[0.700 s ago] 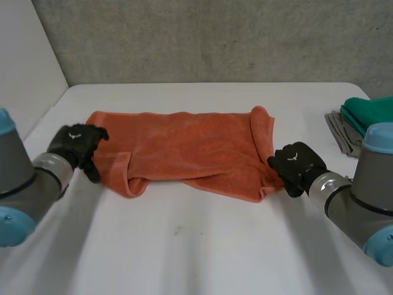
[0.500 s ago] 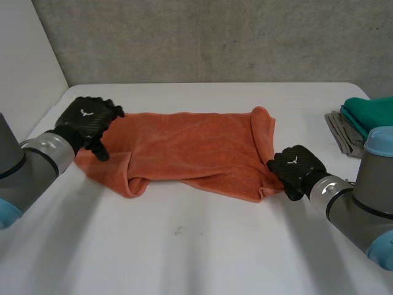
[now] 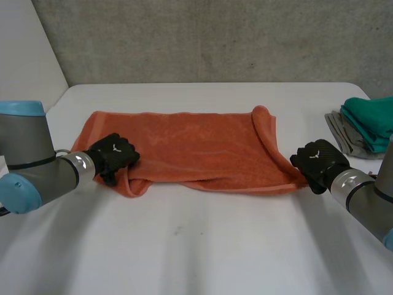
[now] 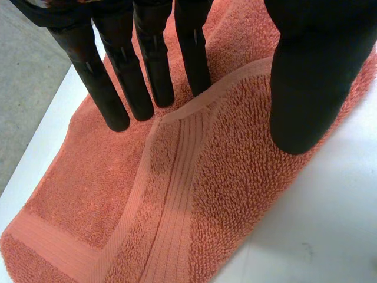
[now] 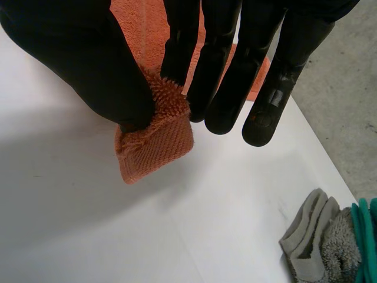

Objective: Fold the laundry.

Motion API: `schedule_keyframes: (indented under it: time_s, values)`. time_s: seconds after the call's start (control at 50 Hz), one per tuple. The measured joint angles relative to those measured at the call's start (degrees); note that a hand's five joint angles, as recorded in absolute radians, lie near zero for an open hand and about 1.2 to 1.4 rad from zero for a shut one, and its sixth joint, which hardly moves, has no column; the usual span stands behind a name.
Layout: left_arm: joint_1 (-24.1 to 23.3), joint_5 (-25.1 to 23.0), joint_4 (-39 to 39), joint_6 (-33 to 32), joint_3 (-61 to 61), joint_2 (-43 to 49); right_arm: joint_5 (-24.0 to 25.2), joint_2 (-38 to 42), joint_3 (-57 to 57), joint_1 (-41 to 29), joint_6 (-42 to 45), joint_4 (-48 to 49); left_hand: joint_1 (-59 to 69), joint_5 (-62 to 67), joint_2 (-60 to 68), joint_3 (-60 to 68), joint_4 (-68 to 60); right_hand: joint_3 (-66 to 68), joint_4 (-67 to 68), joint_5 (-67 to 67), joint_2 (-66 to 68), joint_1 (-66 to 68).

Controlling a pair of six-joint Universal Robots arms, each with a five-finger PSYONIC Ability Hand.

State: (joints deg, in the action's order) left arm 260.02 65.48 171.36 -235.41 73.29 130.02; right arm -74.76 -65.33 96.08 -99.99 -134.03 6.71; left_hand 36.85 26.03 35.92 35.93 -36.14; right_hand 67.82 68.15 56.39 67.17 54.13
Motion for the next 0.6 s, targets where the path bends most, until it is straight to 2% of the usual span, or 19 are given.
schedule_keyframes:
  time_s: [0.08,0.1,0.14,0.16,0.2,0.38,0.4,0.52,0.6]
  values:
    - [0.0,0.0,0.1,0.2,-0.4,0.5,0.1,0.0,0.2,-0.1,-0.1,0.0,6.9,6.7,7.6,7.1,-6.9,0.0,0.0,0.0,0.0,0.0]
    - [0.0,0.0,0.2,0.3,-0.6,0.7,0.1,0.0,0.3,-0.2,-0.1,0.0,11.7,11.7,12.4,12.0,-11.9,0.0,0.0,0.0,0.0,0.0]
    - [0.0,0.0,0.3,0.4,-0.6,0.7,0.1,0.0,0.4,-0.3,-0.1,0.0,11.7,11.7,12.4,12.0,-11.9,0.0,0.0,0.0,0.0,0.0]
    - [0.0,0.0,0.4,0.5,-0.7,0.8,0.1,-0.1,0.5,-0.4,-0.2,0.0,17.4,17.7,18.4,18.3,-18.0,0.0,0.0,0.0,0.0,0.0]
    - [-0.1,0.1,0.7,0.6,-0.7,0.7,0.1,-0.1,0.6,-0.6,-0.2,0.0,20.8,22.0,22.7,22.4,-22.5,0.0,0.0,0.0,0.0,0.0]
    - [0.6,1.0,1.9,0.7,0.7,-0.9,-0.2,-0.2,0.4,-0.5,0.1,-1.2,21.4,23.1,24.0,23.6,-23.9,0.0,0.0,0.0,0.0,0.0]
    - [0.9,1.1,1.8,0.7,1.0,-1.2,-0.2,-0.3,0.3,-0.4,0.3,-1.6,26.5,29.6,31.5,31.2,-31.4,0.0,0.0,0.0,0.0,0.0]
    - [3.4,4.6,1.4,0.8,7.6,-7.3,-0.4,-1.7,-0.1,-0.2,5.4,-12.3,26.5,29.7,32.4,32.1,-32.3,0.0,0.0,0.0,0.0,0.0]
    - [4.7,8.4,1.3,2.4,18.5,-17.8,-0.9,-5.3,0.6,0.0,10.7,-25.0,26.5,29.7,32.4,32.1,-32.3,0.0,0.0,0.0,0.0,0.0]
